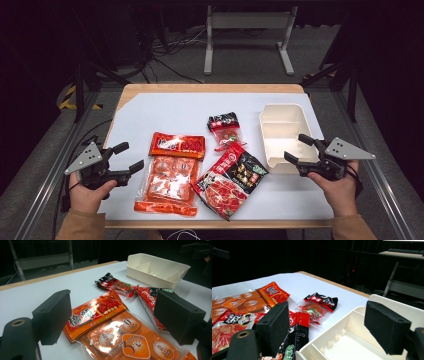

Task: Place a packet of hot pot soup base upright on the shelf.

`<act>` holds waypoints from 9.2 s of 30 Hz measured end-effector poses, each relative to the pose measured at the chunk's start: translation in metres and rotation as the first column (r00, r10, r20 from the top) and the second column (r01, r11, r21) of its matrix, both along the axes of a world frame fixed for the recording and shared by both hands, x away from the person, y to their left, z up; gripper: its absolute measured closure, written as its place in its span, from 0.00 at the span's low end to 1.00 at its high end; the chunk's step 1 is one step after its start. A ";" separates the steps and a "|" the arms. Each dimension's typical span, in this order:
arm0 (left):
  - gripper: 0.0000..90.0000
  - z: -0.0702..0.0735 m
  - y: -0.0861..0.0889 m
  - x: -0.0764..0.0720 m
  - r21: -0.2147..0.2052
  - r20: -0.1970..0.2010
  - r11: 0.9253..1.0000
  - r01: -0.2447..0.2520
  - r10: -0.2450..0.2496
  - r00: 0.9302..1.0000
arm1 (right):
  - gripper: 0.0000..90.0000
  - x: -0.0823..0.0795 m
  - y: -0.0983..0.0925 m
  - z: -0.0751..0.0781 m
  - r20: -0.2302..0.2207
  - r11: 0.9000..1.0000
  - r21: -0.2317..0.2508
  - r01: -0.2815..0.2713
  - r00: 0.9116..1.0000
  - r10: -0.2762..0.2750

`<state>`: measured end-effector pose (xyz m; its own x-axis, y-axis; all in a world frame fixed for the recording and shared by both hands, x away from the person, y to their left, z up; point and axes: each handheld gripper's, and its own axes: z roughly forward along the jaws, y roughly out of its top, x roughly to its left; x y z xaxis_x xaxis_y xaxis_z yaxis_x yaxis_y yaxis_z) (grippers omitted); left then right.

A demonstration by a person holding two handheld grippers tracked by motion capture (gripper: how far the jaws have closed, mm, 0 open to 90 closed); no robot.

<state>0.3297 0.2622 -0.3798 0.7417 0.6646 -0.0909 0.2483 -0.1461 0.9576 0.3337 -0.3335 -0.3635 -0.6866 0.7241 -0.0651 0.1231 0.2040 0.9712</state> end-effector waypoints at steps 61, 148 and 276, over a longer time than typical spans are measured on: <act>0.34 -0.015 -0.193 0.082 0.061 -0.172 0.949 0.309 -0.295 0.940 | 0.48 -0.006 0.015 0.005 -0.010 0.993 -0.077 -0.093 0.996 0.093; 0.98 0.003 -0.215 0.064 0.018 -0.308 0.940 0.340 -0.318 0.897 | 0.51 -0.020 0.019 0.007 -0.084 0.997 0.002 -0.081 0.993 0.081; 0.56 0.025 -0.096 0.035 0.095 -0.079 0.992 0.085 -0.078 0.994 | 0.91 0.058 0.030 0.129 -0.145 0.990 -0.061 -0.125 0.983 0.115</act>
